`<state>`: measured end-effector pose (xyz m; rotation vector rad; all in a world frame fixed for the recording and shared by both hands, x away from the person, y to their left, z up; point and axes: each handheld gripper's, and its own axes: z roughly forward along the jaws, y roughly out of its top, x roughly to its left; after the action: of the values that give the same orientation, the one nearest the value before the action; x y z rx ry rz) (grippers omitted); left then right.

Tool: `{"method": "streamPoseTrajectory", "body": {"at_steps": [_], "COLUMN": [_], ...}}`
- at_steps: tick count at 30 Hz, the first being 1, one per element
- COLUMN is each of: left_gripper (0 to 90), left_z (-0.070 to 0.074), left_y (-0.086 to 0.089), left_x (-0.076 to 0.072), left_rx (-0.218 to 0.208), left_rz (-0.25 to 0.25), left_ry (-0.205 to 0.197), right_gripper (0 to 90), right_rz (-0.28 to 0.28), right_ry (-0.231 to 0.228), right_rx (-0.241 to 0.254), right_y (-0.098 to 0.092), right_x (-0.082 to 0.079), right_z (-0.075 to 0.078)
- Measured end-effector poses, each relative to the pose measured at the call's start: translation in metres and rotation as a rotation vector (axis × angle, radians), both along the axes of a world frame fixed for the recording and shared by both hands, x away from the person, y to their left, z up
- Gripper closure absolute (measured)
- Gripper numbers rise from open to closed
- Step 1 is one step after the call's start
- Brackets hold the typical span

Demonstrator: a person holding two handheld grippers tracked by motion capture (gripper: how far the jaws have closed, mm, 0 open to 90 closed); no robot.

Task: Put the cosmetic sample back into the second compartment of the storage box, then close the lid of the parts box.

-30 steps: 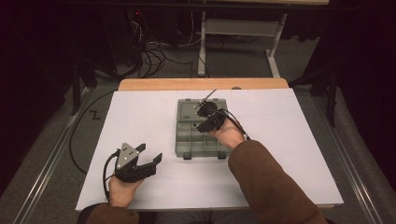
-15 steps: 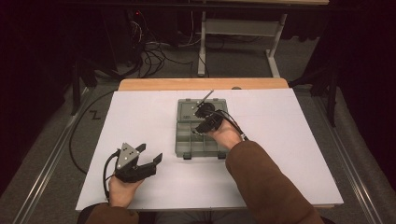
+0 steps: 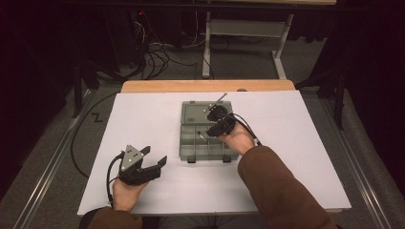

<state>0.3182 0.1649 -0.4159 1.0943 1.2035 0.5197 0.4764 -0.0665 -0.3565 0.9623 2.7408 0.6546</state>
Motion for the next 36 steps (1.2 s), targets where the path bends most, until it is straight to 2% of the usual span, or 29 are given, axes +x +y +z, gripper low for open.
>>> {"method": "streamPoseTrajectory", "body": {"at_steps": [5,14,15,18,36], "left_gripper": [29.5,29.5,29.5,29.5,29.5], "left_z": [0.0,0.0,0.0,0.0,-0.001], "left_y": [0.0,0.004,0.003,0.001,0.0], "left_x": [0.0,0.001,0.002,0.001,0.001], "left_rx": [-0.001,-0.012,-0.014,-0.009,0.002], "left_rz": [0.0,0.011,0.009,0.004,0.001], "left_ry": [-0.002,0.002,0.004,0.004,0.006], "right_gripper": [78.8,78.1,78.1,77.7,75.8], "right_rz": [-0.002,-0.017,-0.003,-0.008,-0.076], "right_ry": [-0.009,0.007,-0.003,-0.003,-0.018], "right_rx": [0.018,0.048,0.046,0.06,0.12], "right_y": [-0.005,-0.014,-0.016,-0.022,-0.068], "right_x": [-0.002,-0.008,-0.008,-0.009,-0.016], "right_z": [0.004,0.006,0.006,0.007,0.008]}}
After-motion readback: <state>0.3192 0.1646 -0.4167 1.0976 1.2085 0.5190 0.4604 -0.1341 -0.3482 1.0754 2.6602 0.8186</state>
